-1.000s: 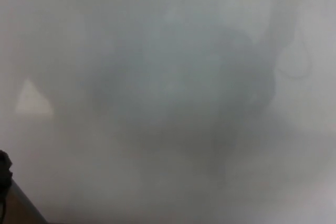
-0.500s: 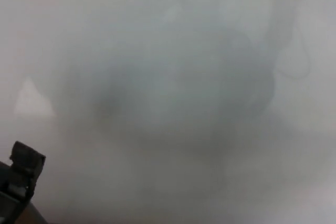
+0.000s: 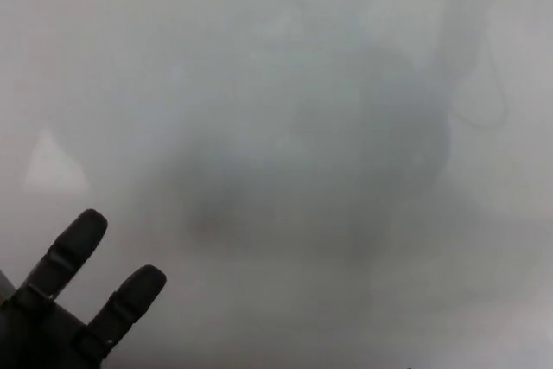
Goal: A magnetic marker holder is on the left hand side of the white board, the robot put the index and middle finger into the opening of the container and pull off the magnetic holder and hand it to a human on the left hand side.
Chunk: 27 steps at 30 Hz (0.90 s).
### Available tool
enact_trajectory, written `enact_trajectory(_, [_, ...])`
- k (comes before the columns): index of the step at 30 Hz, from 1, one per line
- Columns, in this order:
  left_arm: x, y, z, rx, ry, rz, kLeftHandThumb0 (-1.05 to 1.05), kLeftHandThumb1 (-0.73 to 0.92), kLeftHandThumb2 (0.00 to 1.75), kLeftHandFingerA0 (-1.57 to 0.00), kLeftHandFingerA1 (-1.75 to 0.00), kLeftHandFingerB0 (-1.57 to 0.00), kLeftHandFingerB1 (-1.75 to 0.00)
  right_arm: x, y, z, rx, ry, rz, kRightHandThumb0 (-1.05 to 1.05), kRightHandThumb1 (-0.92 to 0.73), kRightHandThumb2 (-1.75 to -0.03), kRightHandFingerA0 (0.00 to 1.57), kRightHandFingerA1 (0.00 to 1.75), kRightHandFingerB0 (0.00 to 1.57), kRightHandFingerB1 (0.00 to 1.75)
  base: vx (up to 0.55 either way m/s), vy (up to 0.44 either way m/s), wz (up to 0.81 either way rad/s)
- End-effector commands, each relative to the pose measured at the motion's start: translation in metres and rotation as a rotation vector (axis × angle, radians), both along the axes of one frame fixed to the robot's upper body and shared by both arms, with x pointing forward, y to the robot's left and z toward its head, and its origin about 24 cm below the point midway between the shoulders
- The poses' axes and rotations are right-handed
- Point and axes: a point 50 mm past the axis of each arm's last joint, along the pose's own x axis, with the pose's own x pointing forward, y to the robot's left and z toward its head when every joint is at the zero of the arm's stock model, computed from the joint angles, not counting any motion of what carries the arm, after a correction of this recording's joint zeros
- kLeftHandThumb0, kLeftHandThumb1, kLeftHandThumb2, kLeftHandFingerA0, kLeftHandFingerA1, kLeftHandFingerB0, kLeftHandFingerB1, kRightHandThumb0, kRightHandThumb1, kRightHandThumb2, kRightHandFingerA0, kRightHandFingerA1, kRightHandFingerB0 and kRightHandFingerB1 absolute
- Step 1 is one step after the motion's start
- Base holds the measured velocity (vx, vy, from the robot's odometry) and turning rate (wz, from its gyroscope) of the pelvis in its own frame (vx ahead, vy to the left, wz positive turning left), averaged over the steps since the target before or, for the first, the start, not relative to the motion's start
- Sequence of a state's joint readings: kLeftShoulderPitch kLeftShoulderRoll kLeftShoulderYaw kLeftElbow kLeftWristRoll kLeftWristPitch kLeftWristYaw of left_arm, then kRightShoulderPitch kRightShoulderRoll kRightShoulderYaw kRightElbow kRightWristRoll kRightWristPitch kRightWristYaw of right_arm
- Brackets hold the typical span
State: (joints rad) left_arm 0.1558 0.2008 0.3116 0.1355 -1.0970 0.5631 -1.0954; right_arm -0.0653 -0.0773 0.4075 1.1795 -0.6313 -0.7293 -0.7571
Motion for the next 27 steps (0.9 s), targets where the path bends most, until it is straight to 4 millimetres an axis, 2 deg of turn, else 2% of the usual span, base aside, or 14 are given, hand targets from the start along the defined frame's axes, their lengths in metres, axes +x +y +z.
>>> enact_trajectory(1, [-0.024, 0.012, -0.077, 1.103, 0.206, 0.263, -0.58, 0.54, 0.56, -0.36, -0.4, -0.31, -0.31, -0.007, -0.021, 0.001, 0.318, 0.075, -0.256, -0.48, -0.72, -0.6, 0.76, 0.49, 0.48, 0.4, 0.0, 0.0, 0.0])
enact_trajectory(5, [-0.029, 0.008, -0.099, 1.032, 0.367, 0.246, -0.55, 0.55, 0.57, -0.34, -0.38, -0.31, -0.3, -0.006, -0.024, 0.0, 0.345, 0.094, -0.275, -0.46, -0.71, -0.61, 0.76, 0.49, 0.48, 0.41, 0.0, 0.0, 0.0])
enact_trajectory(6, [-0.035, 0.007, -0.108, 1.037, 0.412, 0.234, -0.59, 0.53, 0.56, -0.34, -0.38, -0.29, -0.3, -0.008, -0.023, -0.003, 0.38, 0.125, -0.298, -0.51, -0.57, -0.86, 0.69, 0.61, 0.43, 0.53, 0.0, 0.0, 0.0])
enact_trajectory(7, [-0.037, 0.007, -0.109, 1.04, 0.419, 0.232, -0.59, 0.53, 0.56, -0.34, -0.38, -0.29, -0.3, -0.009, -0.022, -0.003, 0.388, 0.132, -0.303, -0.51, -0.57, -0.86, 0.69, 0.61, 0.43, 0.53, 0.0, 0.0, 0.0])
enact_trajectory(8, [-0.041, 0.005, -0.116, 1.039, 0.446, 0.228, -0.59, 0.52, 0.56, -0.34, -0.39, -0.29, -0.3, -0.011, -0.023, -0.005, 0.427, 0.152, -0.325, -0.46, -0.7, -0.61, 0.76, 0.49, 0.48, 0.4, 0.0, 0.0, 0.0])
enact_trajectory(9, [-0.043, 0.005, -0.118, 1.04, 0.452, 0.228, -0.59, 0.52, 0.56, -0.34, -0.39, -0.29, -0.3, -0.011, -0.023, -0.005, 0.438, 0.156, -0.331, -0.46, -0.7, -0.61, 0.76, 0.49, 0.48, 0.4, 0.0, 0.0, 0.0])
enact_trajectory(10, [-0.046, 0.005, -0.122, 1.048, 0.469, 0.23, -0.59, 0.53, 0.57, -0.35, -0.38, -0.3, -0.3, -0.012, -0.024, -0.006, 0.456, 0.17, -0.341, -0.5, -0.58, -0.86, 0.66, 0.6, 0.41, 0.52, 0.0, 0.0, 0.0])
enact_trajectory(15, [-0.054, 0.006, -0.13, 1.068, 0.492, 0.234, -0.59, 0.53, 0.57, -0.35, -0.38, -0.3, -0.3, -0.017, -0.025, -0.009, 0.484, 0.199, -0.353, -0.5, -0.58, -0.86, 0.66, 0.6, 0.41, 0.52, 0.0, 0.0, 0.0])
enact_trajectory(16, [-0.062, 0.009, -0.138, 1.06, 0.558, 0.245, -0.61, 0.51, 0.57, -0.34, -0.37, -0.3, -0.31, -0.019, -0.029, -0.009, 0.494, 0.201, -0.363, -0.5, -0.57, -0.85, 0.65, 0.6, 0.42, 0.52, 0.0, 0.0, 0.0])
enact_trajectory(20, [-0.064, 0.011, -0.142, 1.051, 0.588, 0.261, -0.6, 0.52, 0.56, -0.36, -0.37, -0.3, -0.31, -0.018, -0.032, -0.008, 0.513, 0.202, -0.37, -0.49, -0.57, -0.85, 0.65, 0.6, 0.43, 0.53, 0.0, 0.0, 0.0])
enact_trajectory(21, [-0.064, 0.012, -0.143, 1.058, 0.585, 0.255, -0.6, 0.53, 0.57, -0.29, -0.35, -0.29, -0.32, -0.017, -0.031, -0.009, 0.529, 0.208, -0.374, -0.45, -0.68, -0.6, 0.68, 0.48, 0.45, 0.39, 0.0, 0.0, 0.0])
enact_trajectory(25, [-0.063, 0.013, -0.145, 1.053, 0.589, 0.255, -0.59, 0.52, 0.55, -0.31, -0.35, -0.29, -0.31, -0.014, -0.03, -0.009, 0.553, 0.219, -0.376, -0.46, -0.68, -0.6, 0.69, 0.47, 0.46, 0.4, 0.0, 0.0, 0.0])
enact_trajectory(26, [-0.064, 0.013, -0.146, 1.054, 0.595, 0.255, -0.58, 0.53, 0.56, -0.27, -0.35, -0.27, -0.31, -0.014, -0.029, -0.01, 0.557, 0.23, -0.375, -0.52, -0.56, -0.85, 0.57, 0.58, 0.38, 0.5, 0.0, 0.0, 0.0])
enact_trajectory(27, [-0.065, 0.013, -0.147, 1.057, 0.598, 0.255, -0.58, 0.53, 0.56, -0.27, -0.35, -0.27, -0.31, -0.014, -0.029, -0.011, 0.562, 0.239, -0.375, -0.52, -0.56, -0.85, 0.57, 0.58, 0.38, 0.5, 0.0, 0.0, 0.0])
